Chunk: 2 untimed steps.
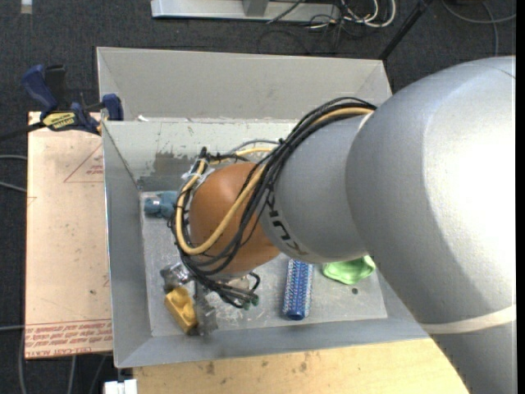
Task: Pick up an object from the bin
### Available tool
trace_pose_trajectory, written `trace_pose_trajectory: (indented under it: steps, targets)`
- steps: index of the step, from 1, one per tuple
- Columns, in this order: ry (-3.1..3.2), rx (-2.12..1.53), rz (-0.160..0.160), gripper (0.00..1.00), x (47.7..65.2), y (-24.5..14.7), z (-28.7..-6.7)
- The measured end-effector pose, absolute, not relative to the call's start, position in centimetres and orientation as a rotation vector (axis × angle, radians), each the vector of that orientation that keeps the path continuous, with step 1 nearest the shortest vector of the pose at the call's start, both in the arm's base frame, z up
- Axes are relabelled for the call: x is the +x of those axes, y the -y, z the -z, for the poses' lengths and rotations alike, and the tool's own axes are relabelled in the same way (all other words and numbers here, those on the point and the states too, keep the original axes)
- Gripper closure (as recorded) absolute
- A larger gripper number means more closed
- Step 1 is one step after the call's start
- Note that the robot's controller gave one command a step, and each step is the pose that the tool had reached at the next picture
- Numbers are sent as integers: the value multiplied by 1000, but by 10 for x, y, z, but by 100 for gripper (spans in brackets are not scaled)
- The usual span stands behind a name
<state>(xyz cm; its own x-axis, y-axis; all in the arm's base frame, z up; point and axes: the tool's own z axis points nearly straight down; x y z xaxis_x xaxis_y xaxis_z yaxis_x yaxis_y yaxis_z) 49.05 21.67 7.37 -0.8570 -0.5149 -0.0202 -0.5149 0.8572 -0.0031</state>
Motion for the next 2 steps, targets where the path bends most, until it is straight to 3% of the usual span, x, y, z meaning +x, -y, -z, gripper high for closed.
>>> trace_pose_trajectory:
  steps: [1, 2]
  targets:
    - [-2988, -949, -5, 100, 517, -207, -71]
    - [-2982, -951, -3, 100, 498, -210, -239]
